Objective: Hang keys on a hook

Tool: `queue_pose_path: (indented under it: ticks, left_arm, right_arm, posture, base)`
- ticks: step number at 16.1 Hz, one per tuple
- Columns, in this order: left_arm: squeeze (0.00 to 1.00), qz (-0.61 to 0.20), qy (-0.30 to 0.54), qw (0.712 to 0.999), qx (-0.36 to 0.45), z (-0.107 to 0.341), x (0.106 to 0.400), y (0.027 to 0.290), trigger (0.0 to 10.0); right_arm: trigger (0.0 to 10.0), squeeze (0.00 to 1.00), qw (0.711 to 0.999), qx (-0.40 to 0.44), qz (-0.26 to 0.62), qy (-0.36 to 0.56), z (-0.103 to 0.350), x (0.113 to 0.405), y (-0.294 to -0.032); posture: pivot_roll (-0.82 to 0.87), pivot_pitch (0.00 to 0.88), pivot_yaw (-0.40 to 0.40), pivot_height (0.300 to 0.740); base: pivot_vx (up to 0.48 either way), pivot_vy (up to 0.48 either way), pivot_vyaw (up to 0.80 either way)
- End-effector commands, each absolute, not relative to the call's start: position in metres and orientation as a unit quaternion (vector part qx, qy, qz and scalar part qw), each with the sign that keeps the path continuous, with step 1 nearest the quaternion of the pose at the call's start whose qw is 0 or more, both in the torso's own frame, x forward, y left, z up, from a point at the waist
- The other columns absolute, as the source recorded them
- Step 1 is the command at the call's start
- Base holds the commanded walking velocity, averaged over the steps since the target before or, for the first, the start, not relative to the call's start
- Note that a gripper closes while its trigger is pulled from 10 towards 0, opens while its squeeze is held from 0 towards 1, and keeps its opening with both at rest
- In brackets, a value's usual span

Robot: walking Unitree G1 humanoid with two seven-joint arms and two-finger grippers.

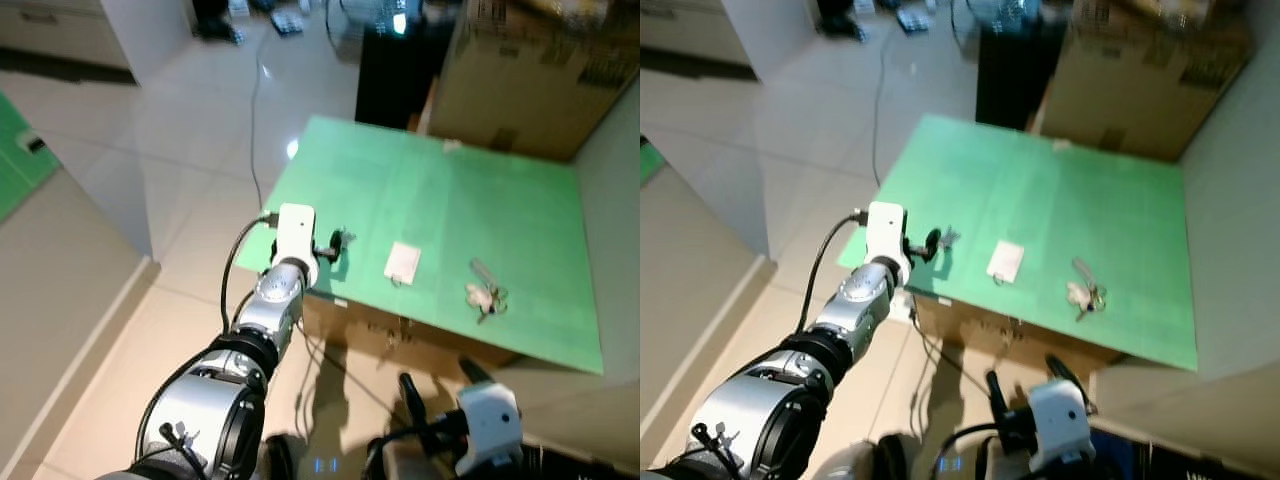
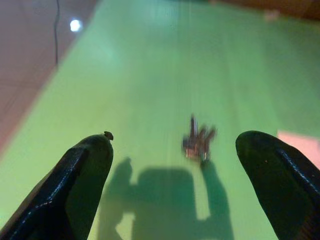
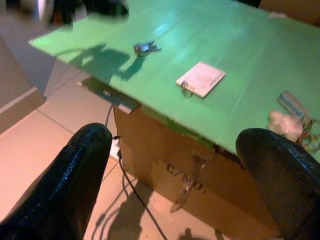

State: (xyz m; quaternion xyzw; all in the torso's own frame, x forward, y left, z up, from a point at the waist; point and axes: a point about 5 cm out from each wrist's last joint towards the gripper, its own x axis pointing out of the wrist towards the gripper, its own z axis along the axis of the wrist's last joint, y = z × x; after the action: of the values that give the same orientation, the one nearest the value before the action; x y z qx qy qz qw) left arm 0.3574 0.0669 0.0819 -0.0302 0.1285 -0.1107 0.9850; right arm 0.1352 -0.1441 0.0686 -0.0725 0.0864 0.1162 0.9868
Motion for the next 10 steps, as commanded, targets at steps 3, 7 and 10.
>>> queue_pose_path:
  ticks: [3,7,10]
  left_arm:
    - [0.00,-0.118,0.163,0.977,-0.077,0.073,0.354,0.067,10.0]
    - [0.00,-0.142,0.165,0.969,-0.120,0.077,0.355,0.058,10.0]
    - [0.00,-0.168,0.124,0.969,-0.132,0.095,0.361,0.047,10.0]
  right_arm:
    - [10.0,1.00,0.986,-0.075,0.126,0.083,0.082,0.131,-0.140]
    - [10.0,1.00,0.984,-0.071,0.145,0.077,0.090,0.128,-0.120]
    - [10.0,1.00,0.985,-0.068,0.139,0.082,0.092,0.124,-0.117]
  posture:
    - [-0.31,0.349,0.063,0.740]
    - [-0.32,0.376,0.085,0.740]
    - [-0.33,0.377,0.101,0.740]
  base:
    - [0.000,0.000,0.00]
    - [0.000,0.000,0.00]
    - [0.000,0.000,0.00]
